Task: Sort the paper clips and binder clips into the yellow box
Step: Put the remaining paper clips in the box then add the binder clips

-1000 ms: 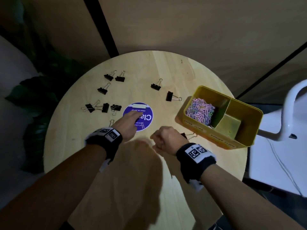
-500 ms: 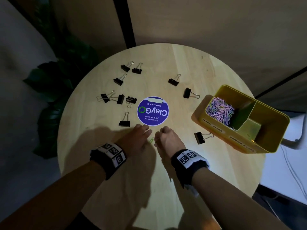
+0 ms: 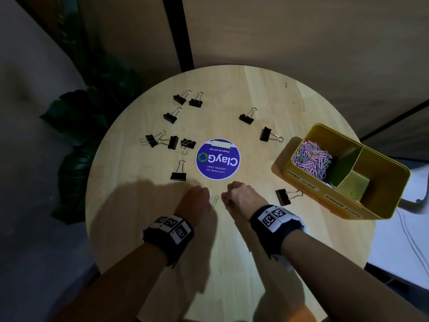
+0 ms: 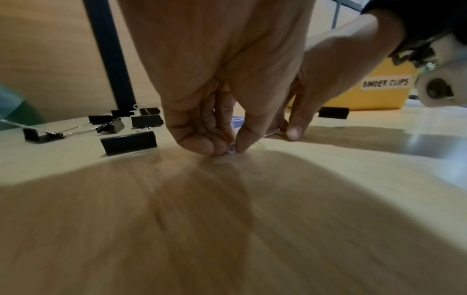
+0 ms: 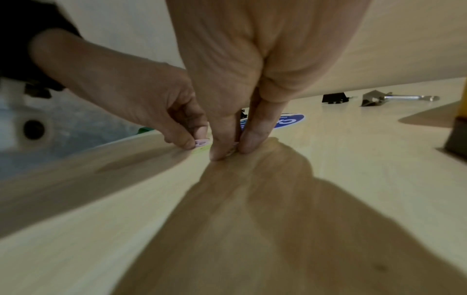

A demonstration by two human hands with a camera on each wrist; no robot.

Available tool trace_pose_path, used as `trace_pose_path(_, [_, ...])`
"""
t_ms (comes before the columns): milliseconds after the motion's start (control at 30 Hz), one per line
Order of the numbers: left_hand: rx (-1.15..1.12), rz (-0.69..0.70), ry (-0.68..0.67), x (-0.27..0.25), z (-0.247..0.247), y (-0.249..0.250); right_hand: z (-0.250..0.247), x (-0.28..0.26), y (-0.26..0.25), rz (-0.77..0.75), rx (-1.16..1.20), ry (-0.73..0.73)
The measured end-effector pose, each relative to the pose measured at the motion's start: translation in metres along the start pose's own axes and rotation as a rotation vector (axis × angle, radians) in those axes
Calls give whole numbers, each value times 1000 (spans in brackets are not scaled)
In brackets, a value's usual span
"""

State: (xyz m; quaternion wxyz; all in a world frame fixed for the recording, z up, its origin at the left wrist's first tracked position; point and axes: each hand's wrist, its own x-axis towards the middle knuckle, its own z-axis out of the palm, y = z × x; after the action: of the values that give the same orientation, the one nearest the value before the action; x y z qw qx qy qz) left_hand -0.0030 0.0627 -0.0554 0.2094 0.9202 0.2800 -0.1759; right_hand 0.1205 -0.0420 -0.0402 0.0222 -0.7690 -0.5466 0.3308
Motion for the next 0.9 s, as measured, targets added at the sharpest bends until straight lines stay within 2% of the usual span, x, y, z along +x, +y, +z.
trace_pose_path(200, [-107, -166, 37, -2, 0, 3, -5, 6, 2, -13, -77, -43])
trace_pose_path(300, [-187, -160, 107, -4, 0, 6, -5, 6, 5, 1, -75, -57])
trace_pose_path(433, [-208, -137, 182, -6, 5, 25, 1, 4, 8, 21, -47, 14])
trace_pose_path(667, [-57, -108, 156, -7, 12, 48, 11, -8, 9, 15, -12, 83])
trace_pose_path(800, [-40, -107, 110, -5, 9, 46, 7, -10, 17, -51, -15, 24])
trace_pose_path(900, [-77, -127, 125, -4, 6, 46, 6, -6, 18, -71, -59, -20])
